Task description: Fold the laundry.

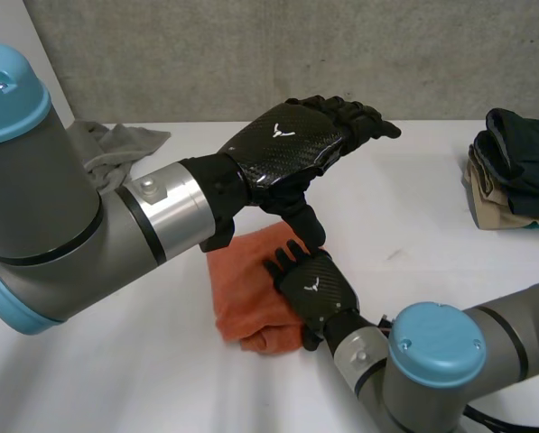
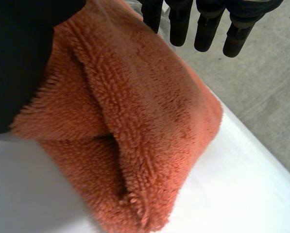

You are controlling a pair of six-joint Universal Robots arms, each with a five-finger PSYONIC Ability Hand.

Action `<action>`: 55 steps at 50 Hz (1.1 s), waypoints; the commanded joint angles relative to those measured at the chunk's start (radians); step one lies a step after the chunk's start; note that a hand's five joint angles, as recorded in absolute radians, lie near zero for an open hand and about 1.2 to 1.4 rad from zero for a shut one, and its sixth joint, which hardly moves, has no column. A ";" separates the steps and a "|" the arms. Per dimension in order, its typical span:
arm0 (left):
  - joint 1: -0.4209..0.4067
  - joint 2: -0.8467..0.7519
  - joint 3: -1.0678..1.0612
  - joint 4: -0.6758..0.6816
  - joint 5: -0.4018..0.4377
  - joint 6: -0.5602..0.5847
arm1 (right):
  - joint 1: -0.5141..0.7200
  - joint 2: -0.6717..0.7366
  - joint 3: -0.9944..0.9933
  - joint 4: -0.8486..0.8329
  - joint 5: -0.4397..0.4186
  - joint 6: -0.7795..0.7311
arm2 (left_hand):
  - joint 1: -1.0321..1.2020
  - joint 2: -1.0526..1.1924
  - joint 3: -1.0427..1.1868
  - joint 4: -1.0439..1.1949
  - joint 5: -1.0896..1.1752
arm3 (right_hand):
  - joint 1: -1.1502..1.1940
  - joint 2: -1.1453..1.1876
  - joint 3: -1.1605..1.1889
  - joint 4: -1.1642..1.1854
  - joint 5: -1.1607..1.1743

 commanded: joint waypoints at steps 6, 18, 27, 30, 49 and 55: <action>-0.008 0.004 -0.002 0.001 -0.010 -0.002 | -0.009 0.074 -0.128 -0.015 0.012 -0.043 | -0.023 -0.037 -0.038 -0.030 -0.048 | 0.602 0.615 0.599 0.598 0.587; -0.003 0.022 0.020 0.005 -0.010 0.000 | -0.011 0.020 -0.245 -0.040 0.005 -0.019 | -0.023 -0.037 -0.038 -0.030 -0.048 | 1.190 1.203 1.187 1.186 1.175; 0.000 0.053 0.064 0.008 -0.012 -0.003 | -0.161 -0.031 -0.374 -0.014 0.002 0.018 | -0.022 -0.036 -0.037 -0.029 -0.047 | 1.190 1.203 1.187 1.186 1.175; 0.000 0.068 0.072 0.011 -0.012 -0.005 | -0.264 -0.096 -0.424 -0.018 -0.003 0.042 | -0.022 -0.036 -0.037 -0.029 -0.047 | 1.190 1.203 1.187 1.186 1.175; -0.003 0.083 0.058 0.018 -0.050 -0.095 | -0.936 0.147 -0.717 -0.054 -0.352 0.328 | -0.023 -0.037 -0.038 -0.030 -0.048 | 1.190 1.203 1.187 1.186 1.175; -0.009 0.068 0.054 0.018 -0.053 -0.095 | -1.016 0.331 -0.740 -0.060 -0.501 0.302 | -0.022 -0.036 -0.037 -0.029 -0.047 | 1.190 1.203 1.187 1.186 1.175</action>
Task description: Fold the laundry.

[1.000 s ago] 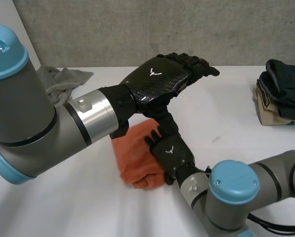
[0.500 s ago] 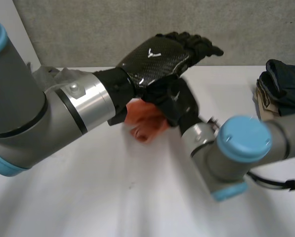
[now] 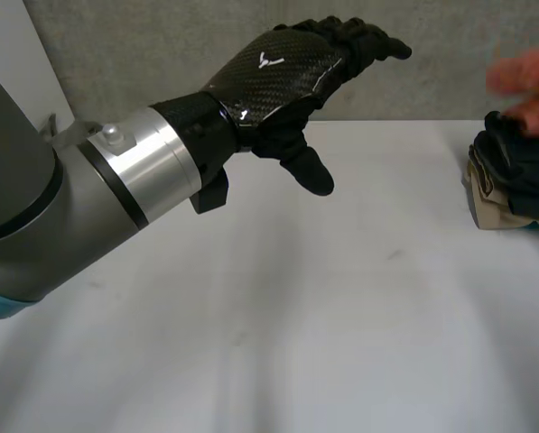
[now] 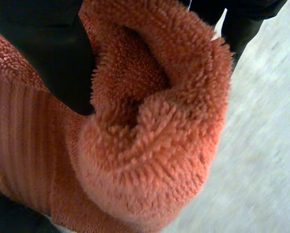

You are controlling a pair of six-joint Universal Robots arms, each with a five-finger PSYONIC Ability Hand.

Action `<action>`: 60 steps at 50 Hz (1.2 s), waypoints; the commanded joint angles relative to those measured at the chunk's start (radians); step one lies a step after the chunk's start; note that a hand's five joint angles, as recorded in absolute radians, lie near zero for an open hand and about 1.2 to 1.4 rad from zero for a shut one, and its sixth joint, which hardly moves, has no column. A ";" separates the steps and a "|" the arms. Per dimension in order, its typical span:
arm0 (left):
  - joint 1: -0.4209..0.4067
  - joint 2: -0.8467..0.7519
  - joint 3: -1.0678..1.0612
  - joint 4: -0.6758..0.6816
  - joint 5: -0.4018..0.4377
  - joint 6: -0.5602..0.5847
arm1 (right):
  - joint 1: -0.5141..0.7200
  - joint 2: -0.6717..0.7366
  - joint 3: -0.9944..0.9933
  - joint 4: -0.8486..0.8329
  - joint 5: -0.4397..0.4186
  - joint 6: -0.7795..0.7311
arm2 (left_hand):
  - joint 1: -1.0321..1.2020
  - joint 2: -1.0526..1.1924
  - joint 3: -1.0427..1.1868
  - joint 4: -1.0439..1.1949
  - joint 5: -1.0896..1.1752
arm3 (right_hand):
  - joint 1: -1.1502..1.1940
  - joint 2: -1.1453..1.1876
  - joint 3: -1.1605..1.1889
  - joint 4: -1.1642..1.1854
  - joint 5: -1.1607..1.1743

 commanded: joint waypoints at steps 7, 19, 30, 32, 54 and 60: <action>-0.005 -0.020 -0.002 0.000 -0.002 0.002 | -0.089 0.140 0.003 0.020 -0.120 -0.110 | -0.022 -0.036 -0.037 -0.029 -0.047 | -0.781 -0.943 -0.965 -1.023 -0.862; -0.006 -0.007 0.005 0.000 -0.002 0.002 | -0.126 -0.304 0.174 0.337 -0.056 -0.129 | -0.022 -0.036 -0.037 -0.029 -0.047 | -0.781 -0.943 -0.965 -1.023 -0.862; 0.003 -0.008 0.064 0.010 -0.034 -0.001 | -0.145 -0.392 -0.127 0.660 0.405 -0.470 | -0.022 -0.036 -0.037 -0.029 -0.047 | -0.781 -0.943 -0.965 -1.023 -0.862; 0.010 -0.010 0.113 0.017 -0.094 -0.005 | -0.089 -0.394 -0.138 0.597 0.412 -0.467 | -0.019 -0.033 -0.034 -0.026 -0.044 | -0.781 -0.943 -0.965 -1.023 -0.862; 0.566 -0.748 0.481 0.170 -0.501 0.548 | 0.488 -0.533 0.684 0.135 0.146 -0.383 | -0.019 -0.033 -0.034 -0.026 -0.044 | -0.781 -0.943 -0.965 -1.023 -0.862; 0.632 -0.928 0.575 0.390 -0.429 0.562 | 0.486 -0.487 0.741 0.148 0.153 -0.384 | -0.010 -0.025 -0.025 -0.017 -0.035 | -0.781 -0.943 -0.965 -1.023 -0.862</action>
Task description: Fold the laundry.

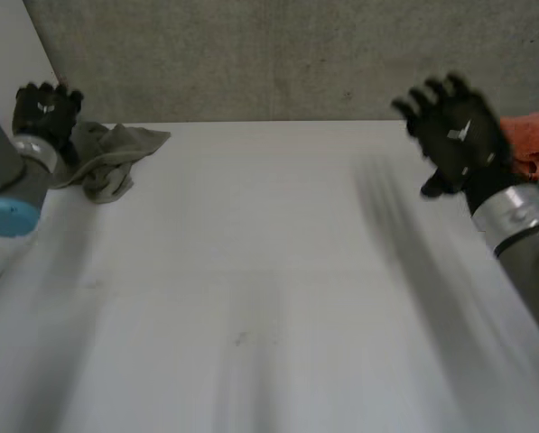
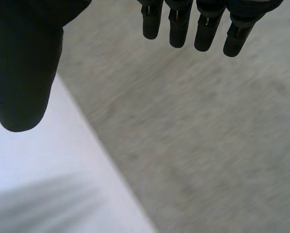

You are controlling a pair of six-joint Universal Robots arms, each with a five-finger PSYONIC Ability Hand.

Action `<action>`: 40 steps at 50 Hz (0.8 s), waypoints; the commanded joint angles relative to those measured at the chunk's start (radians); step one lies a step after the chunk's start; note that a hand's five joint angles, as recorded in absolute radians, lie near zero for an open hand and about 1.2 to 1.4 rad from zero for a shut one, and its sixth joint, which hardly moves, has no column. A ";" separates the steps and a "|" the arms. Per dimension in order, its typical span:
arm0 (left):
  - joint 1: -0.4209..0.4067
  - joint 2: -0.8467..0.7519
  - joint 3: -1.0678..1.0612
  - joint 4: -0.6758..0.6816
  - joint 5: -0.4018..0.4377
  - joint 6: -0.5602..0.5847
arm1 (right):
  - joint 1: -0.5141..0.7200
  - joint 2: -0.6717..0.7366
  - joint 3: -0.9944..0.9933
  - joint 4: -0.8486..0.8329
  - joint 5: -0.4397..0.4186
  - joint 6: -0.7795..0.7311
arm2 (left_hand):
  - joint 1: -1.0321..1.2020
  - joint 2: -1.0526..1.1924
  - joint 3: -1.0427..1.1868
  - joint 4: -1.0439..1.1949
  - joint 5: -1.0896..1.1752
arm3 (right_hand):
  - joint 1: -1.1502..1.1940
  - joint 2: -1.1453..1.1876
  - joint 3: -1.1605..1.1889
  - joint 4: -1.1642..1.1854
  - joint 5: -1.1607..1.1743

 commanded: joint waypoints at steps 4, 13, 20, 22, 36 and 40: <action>0.088 -0.310 0.189 0.266 0.118 0.028 | -0.015 0.052 0.099 0.018 0.015 -0.001 | 0.004 -0.009 -0.011 -0.003 -0.020 | -0.055 -0.038 -0.036 -0.035 -0.050; 0.102 -0.416 0.284 0.276 0.198 0.079 | -0.019 0.043 0.157 0.018 0.014 -0.004 | 0.031 0.018 0.016 0.024 0.006 | -0.055 -0.038 -0.036 -0.035 -0.050; 0.098 -0.444 0.312 0.279 0.325 0.174 | -0.019 0.046 0.165 0.016 0.014 -0.004 | 0.075 0.062 0.059 0.068 0.050 | -0.055 -0.038 -0.036 -0.035 -0.050; 0.095 -0.452 0.319 0.280 0.342 0.186 | -0.018 0.047 0.165 0.018 0.015 -0.006 | 0.098 0.085 0.083 0.091 0.074 | -0.055 -0.038 -0.036 -0.035 -0.050; 0.101 -0.502 0.378 0.280 0.358 0.244 | -0.018 0.049 0.166 0.020 0.014 -0.006 | 0.192 0.179 0.177 0.185 0.168 | -0.055 -0.038 -0.036 -0.035 -0.050; 0.107 -0.524 0.411 0.279 0.361 0.244 | -0.016 0.050 0.166 0.020 0.014 -0.006 | 0.567 0.555 0.552 0.560 0.543 | -0.055 -0.038 -0.036 -0.035 -0.050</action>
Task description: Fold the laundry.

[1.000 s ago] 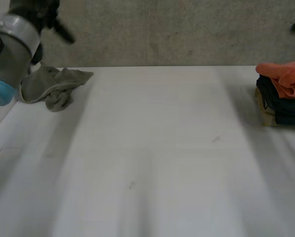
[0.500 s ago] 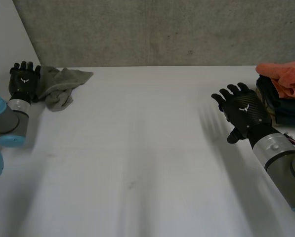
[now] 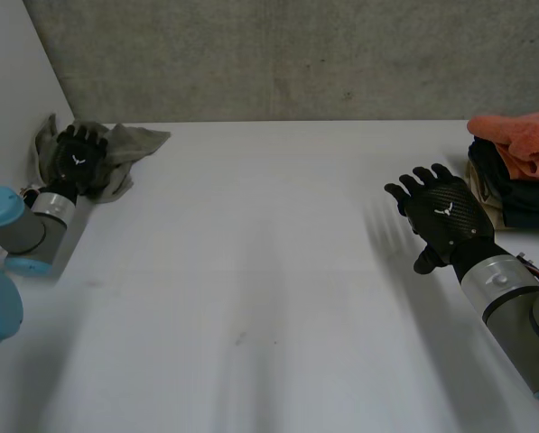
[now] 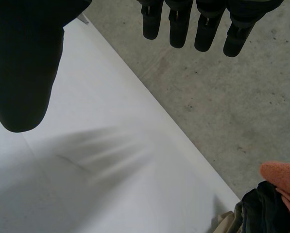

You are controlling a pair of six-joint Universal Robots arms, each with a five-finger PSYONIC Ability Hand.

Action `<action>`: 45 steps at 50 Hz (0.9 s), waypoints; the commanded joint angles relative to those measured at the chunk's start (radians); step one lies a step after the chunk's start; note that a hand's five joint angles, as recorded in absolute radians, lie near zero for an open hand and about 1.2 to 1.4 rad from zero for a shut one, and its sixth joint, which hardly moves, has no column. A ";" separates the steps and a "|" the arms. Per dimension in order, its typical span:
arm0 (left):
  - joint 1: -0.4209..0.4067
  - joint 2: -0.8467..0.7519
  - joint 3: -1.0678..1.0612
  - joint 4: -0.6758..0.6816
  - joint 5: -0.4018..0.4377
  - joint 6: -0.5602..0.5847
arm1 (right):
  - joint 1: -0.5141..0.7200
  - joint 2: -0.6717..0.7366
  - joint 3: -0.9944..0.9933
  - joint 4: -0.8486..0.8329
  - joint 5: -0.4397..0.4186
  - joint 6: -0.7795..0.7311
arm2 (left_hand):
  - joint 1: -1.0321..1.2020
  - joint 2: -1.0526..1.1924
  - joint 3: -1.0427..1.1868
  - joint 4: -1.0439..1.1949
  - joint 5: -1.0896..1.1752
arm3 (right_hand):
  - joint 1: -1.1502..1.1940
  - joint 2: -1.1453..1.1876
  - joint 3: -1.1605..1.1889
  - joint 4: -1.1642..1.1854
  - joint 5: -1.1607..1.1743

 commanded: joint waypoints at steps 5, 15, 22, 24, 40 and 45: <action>0.008 -0.050 0.080 0.003 -0.009 -0.002 | 0.001 0.007 -0.001 -0.001 0.000 -0.003 | 1.032 1.040 1.040 1.040 1.037 | -0.055 -0.038 -0.036 -0.035 -0.050; -0.092 0.242 -0.168 0.002 -0.098 -0.027 | 0.000 0.002 0.000 -0.001 0.001 -0.039 | 1.032 1.040 1.040 1.040 1.037 | -0.055 -0.038 -0.036 -0.035 -0.050; -0.185 0.627 -0.529 0.153 -0.104 -0.192 | -0.002 -0.007 0.009 0.000 0.000 -0.040 | 1.032 1.040 1.040 1.040 1.037 | -0.055 -0.038 -0.036 -0.035 -0.050; -0.192 0.670 -0.553 0.187 -0.114 -0.257 | -0.002 -0.012 0.011 0.002 0.000 -0.042 | 1.032 1.040 1.040 1.040 1.037 | -0.055 -0.038 -0.036 -0.035 -0.050; -0.074 0.306 -0.374 0.031 -0.100 -0.107 | 0.000 -0.012 0.022 -0.003 -0.002 -0.045 | -0.103 -0.096 -0.096 -0.096 -0.099 | -0.055 -0.038 -0.036 -0.035 -0.050; -0.047 0.183 -0.265 0.029 -0.094 0.034 | -0.002 -0.007 0.022 -0.006 -0.002 -0.045 | -0.092 -0.084 -0.084 -0.084 -0.087 | -0.055 -0.038 -0.036 -0.035 -0.050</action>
